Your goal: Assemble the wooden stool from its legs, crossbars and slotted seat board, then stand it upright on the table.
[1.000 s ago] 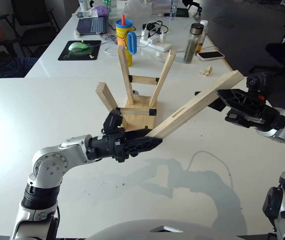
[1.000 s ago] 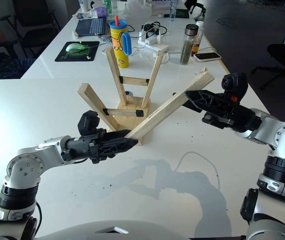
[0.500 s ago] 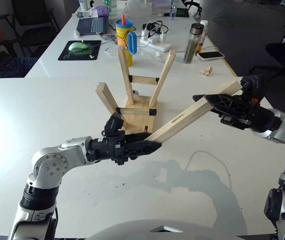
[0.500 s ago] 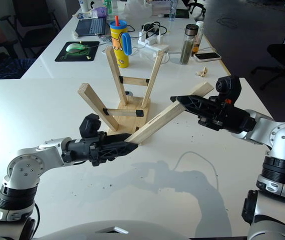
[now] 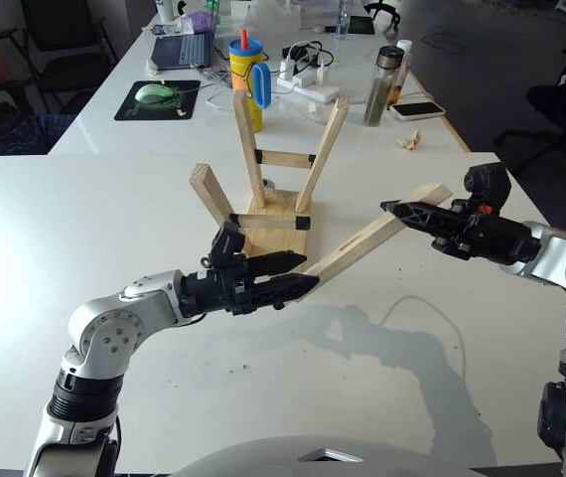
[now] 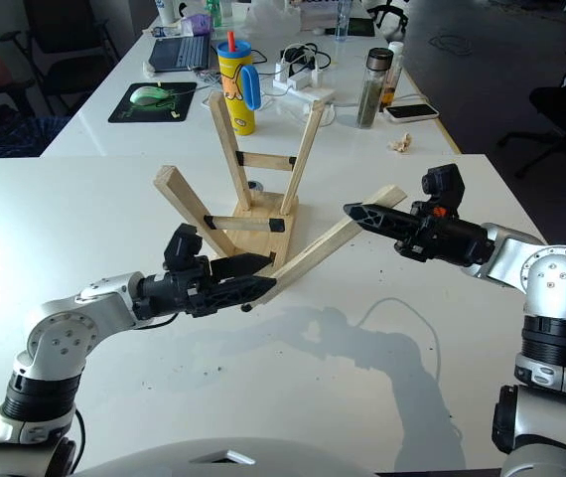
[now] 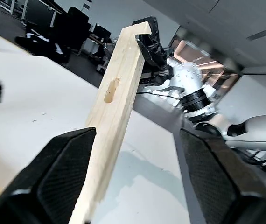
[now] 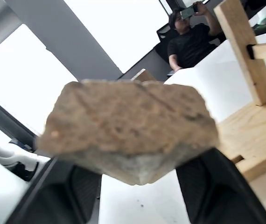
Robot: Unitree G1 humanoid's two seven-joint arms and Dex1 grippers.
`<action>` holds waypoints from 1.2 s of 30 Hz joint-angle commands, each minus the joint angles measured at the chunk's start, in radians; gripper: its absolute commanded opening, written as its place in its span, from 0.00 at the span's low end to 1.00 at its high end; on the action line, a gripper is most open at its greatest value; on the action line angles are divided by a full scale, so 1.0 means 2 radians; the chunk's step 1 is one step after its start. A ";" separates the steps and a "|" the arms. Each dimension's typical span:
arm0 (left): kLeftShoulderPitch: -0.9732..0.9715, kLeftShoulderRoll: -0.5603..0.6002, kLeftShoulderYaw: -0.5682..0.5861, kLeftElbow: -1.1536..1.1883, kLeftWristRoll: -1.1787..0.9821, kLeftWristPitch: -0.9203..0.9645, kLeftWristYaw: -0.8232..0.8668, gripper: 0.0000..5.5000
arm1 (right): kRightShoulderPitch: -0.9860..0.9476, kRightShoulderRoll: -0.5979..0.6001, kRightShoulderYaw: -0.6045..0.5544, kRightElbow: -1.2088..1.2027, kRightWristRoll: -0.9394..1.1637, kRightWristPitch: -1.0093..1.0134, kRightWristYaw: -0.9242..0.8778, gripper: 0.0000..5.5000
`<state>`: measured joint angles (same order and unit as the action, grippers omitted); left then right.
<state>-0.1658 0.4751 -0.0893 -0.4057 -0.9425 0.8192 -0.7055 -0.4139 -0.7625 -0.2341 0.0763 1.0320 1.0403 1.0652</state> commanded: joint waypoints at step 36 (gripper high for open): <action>0.014 -0.046 -0.144 0.168 0.393 -0.160 0.050 0.60 | -0.122 0.066 0.233 0.006 -0.356 -0.229 0.063 0.37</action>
<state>-0.1723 0.3862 -0.3676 -0.1018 -0.1730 0.4707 -0.6093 -0.6967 -0.6457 0.1567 0.0575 0.3818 0.5205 1.2174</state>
